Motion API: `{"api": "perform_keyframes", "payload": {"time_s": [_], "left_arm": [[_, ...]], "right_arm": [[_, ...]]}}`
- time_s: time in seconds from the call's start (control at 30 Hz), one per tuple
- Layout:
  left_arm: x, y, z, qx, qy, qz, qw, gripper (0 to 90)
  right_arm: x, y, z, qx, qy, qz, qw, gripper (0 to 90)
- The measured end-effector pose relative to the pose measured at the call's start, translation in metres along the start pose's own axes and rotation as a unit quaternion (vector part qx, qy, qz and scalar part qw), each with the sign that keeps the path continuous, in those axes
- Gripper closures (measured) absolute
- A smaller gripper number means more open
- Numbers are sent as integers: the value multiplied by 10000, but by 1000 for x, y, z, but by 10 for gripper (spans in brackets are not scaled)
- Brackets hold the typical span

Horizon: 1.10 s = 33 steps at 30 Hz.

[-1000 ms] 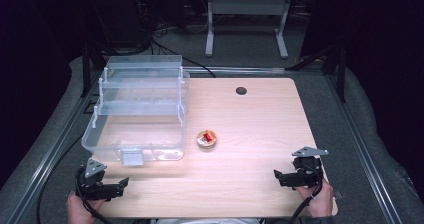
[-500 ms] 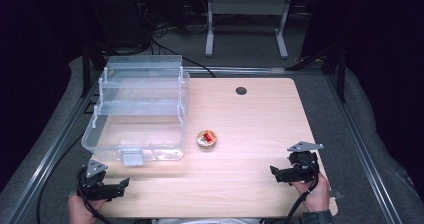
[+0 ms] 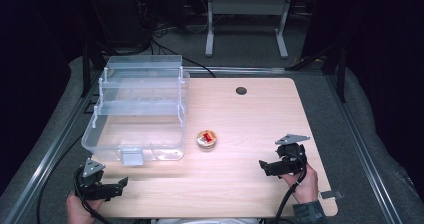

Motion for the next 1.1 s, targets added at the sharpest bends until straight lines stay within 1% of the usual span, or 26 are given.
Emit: {"api": "perform_keyframes", "payload": {"time_s": [0.17, 0.27, 0.3, 0.33, 0.37, 0.43, 0.5, 0.53, 0.57, 0.63, 0.7, 0.77, 0.8, 0.83, 0.87, 0.9, 0.93, 0.97, 1.0, 1.07, 1.1], "left_arm": [[-1, -1, 0, 0, -30, -29, 10000, 9], [-3, -4, 1, -46, 7, -51, 10000, 8], [-4, -5, 2, -65, 13, -77, 9999, 9], [-4, -5, 2, -65, 13, -77, 9999, 8], [-4, -7, 3, -99, -2, -98, 9999, 8], [-3, -7, 4, -114, -12, -81, 9999, 7], [-2, -7, 4, -114, -17, -80, 9999, 7], [-2, -7, 4, -109, -21, -80, 9999, 7], [-1, -7, 3, -110, -18, -86, 9999, 6], [-1, -7, 3, -93, -33, -91, 9999, 6], [-2, -7, 2, -84, -29, -83, 9999, 6], [-4, -8, 2, -89, -7, -98, 9999, 5], [-4, -8, 2, -90, -7, -103, 9999, 5], [-4, -8, 2, -93, -5, -108, 9999, 5], [-5, -8, 2, -97, -18, -127, 9999, 5], [-5, -8, 2, -100, -31, -138, 9999, 5], [-5, -8, 2, -106, -30, -136, 9998, 5], [-5, -8, 2, -106, -30, -136, 9998, 5], [-4, -8, 2, -108, -36, -133, 9998, 6], [-4, -8, 2, -118, -45, -139, 9998, 6], [-4, -8, 3, -123, -50, -146, 9998, 6]], "right_arm": [[7, -4, -4, 69, 86, 9, 9999, 0], [17, -9, -9, 132, 177, 9, 9998, 0], [19, -10, -10, 167, 169, 7, 9997, 0], [19, -10, -10, 167, 169, 7, 9997, 0], [25, -13, -12, 195, 222, 20, 9996, 0], [31, -16, -14, 246, 272, 38, 9993, 0], [33, -18, -16, 265, 272, 53, 9993, 0], [36, -20, -17, 269, 304, 42, 9992, 0], [41, -25, -21, 346, 340, 37, 9988, 0], [46, -29, -24, 371, 375, 24, 9986, 0], [52, -34, -28, 444, 435, 13, 9981, 0], [58, -40, -32, 463, 518, -8, 9976, 0], [61, -42, -35, 317, 616, -112, 9975, 0], [63, -48, -37, 854, 513, 110, 9950, 0], [66, -48, -40, 459, 634, -94, 9969, 0], [69, -52, -42, 704, 616, 12, 9956, 0], [72, -55, -45, 645, 665, -30, 9957, 0], [72, -55, -45, 645, 665, -30, 9957, 0], [77, -61, -50, 649, 731, -69, 9952, 0], [82, -68, -54, 670, 799, -78, 9945, 0], [85, -72, -55, 725, 798, -84, 9941, 0]]}}
Point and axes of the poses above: each handheld gripper's, and its own axes: y roughly backward along the jaws, x roughly out of its top, z roughly to its right, the point moved 2 cm from there along -y, roughly forward along the jaws, and after that the axes turned 7 degrees about z, right-handed, at the moved point
